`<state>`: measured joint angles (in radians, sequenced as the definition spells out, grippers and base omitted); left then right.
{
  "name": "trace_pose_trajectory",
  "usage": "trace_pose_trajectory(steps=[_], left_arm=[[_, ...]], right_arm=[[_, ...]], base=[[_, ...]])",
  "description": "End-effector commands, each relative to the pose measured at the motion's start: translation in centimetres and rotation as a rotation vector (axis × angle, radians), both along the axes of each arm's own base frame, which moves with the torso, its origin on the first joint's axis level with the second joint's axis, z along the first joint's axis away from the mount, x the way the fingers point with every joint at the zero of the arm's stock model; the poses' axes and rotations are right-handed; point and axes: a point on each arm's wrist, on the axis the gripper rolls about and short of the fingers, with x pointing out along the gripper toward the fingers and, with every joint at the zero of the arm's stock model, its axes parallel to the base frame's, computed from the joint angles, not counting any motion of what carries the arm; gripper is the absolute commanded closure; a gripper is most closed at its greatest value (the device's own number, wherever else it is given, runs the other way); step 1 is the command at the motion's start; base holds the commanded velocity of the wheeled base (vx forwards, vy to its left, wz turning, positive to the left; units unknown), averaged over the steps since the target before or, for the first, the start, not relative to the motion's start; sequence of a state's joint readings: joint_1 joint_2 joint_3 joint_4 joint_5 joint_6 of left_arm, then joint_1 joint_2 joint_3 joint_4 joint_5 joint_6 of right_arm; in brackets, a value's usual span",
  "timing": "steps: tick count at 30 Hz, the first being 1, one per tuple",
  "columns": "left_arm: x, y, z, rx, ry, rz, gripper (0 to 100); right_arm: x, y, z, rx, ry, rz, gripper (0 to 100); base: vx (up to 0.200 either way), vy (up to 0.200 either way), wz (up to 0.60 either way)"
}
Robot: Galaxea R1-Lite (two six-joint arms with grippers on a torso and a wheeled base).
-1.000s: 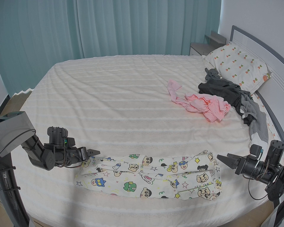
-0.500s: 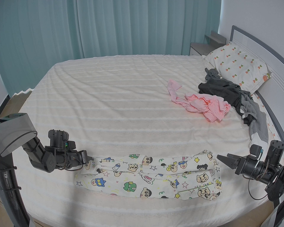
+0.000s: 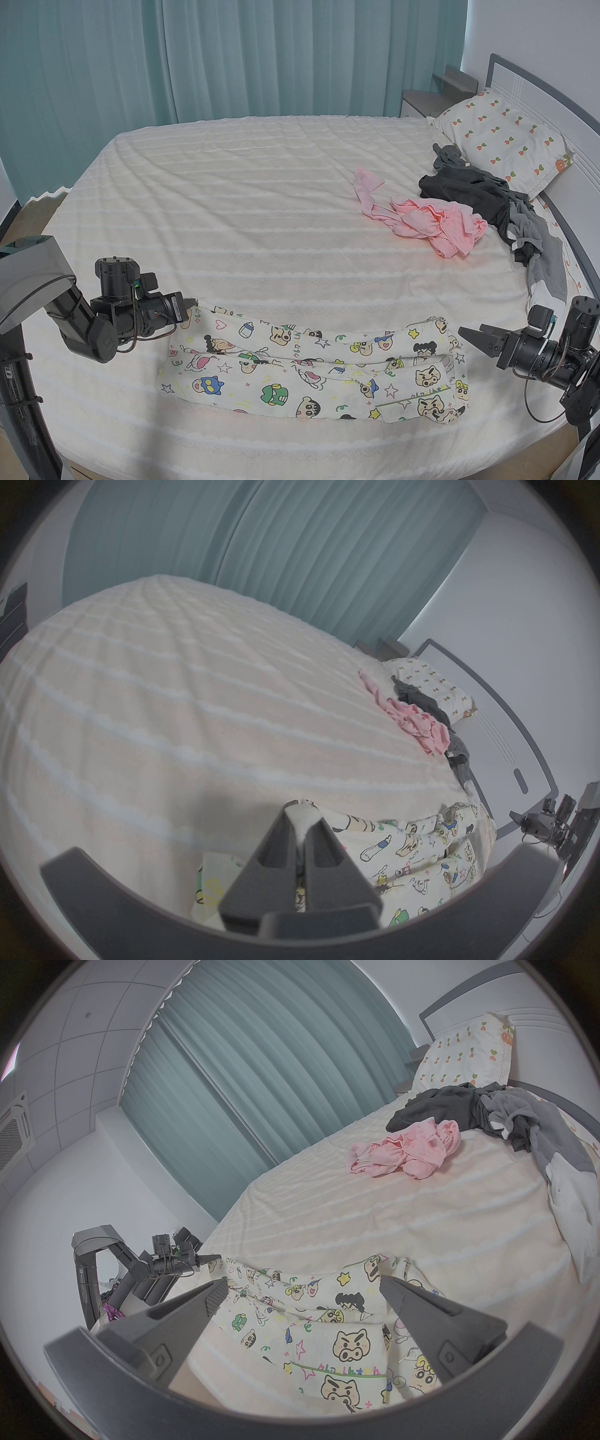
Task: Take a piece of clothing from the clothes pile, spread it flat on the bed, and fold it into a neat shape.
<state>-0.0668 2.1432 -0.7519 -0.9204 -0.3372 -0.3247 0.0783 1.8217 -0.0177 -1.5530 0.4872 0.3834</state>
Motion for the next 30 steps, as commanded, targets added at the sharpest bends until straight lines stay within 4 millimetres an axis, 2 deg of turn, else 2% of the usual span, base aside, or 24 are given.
trace_pose_trajectory(steps=[1,9,14,20,22,23,30], left_arm=[[0.1,-0.4,0.6,-0.003,-0.032,-0.013,100],[0.5,-0.3,2.1,-0.017,-0.190,-0.017,100],[0.3,-0.3,2.2,-0.023,-0.216,-0.035,100],[-1.4,-0.1,0.4,0.008,-0.222,-0.112,100],[-1.4,-0.1,0.4,0.008,-0.222,-0.112,100],[-2.7,0.5,-0.9,0.047,-0.196,-0.164,100],[-4.8,2.1,-3.3,0.113,-0.140,-0.199,100]], right_arm=[[-0.4,0.0,-0.2,-0.002,0.015,0.001,0],[-0.4,0.0,-0.2,-0.002,0.014,0.001,0],[-0.4,0.0,-0.2,-0.001,0.014,0.002,0],[-0.4,0.0,-0.1,-0.001,0.013,0.000,0],[-0.4,0.0,-0.1,-0.001,0.013,0.000,0],[-0.4,0.0,-0.2,-0.001,0.014,0.002,0],[-0.6,0.1,-0.1,0.000,0.023,0.009,0]], base=[[0.000,0.000,0.00],[0.000,0.000,0.00],[0.000,0.000,0.00],[0.000,0.000,0.00],[0.000,0.000,0.00],[0.000,0.000,0.00],[0.000,0.000,0.00]])
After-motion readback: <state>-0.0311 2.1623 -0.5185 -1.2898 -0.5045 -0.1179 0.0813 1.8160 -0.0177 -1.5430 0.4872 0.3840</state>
